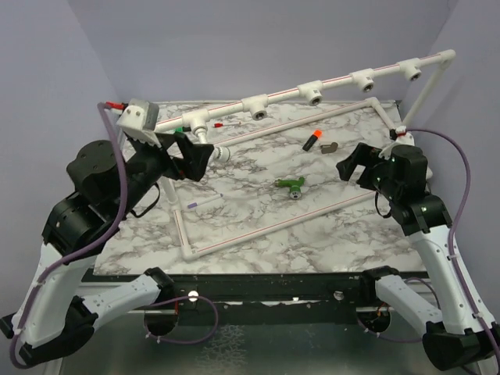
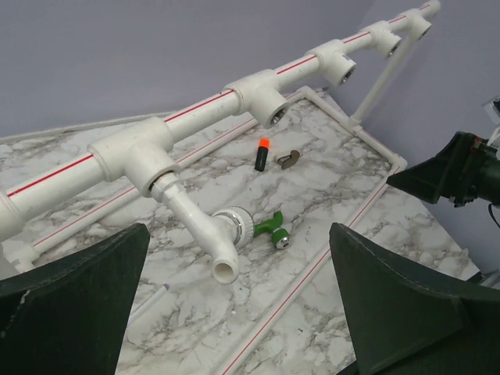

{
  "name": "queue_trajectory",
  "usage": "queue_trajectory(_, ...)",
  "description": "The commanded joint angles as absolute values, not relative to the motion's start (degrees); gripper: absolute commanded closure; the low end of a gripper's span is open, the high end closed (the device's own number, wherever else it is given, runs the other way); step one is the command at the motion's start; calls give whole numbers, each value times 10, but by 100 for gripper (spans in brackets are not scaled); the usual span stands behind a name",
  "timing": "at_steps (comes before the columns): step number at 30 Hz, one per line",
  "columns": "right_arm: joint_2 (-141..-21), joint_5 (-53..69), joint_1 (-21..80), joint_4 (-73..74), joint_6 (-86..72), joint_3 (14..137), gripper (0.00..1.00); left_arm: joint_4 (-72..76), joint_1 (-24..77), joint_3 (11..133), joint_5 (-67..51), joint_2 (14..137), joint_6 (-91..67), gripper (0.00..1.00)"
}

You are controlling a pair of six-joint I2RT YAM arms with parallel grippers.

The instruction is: Install the water faucets

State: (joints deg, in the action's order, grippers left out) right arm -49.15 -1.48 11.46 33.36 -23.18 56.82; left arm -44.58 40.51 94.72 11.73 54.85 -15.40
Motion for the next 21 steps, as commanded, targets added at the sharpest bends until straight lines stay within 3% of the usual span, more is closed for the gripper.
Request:
queue_trajectory(1,-510,-7,113,423,-272,619,0,-386,407,928,71,485,-110,1)
queue_trajectory(11,-546,169,113,345,-171,591,0,-403,407,886,141,468,-80,1)
queue_trajectory(21,-605,204,114,249,-169,552,0,-395,407,818,172,448,-54,1)
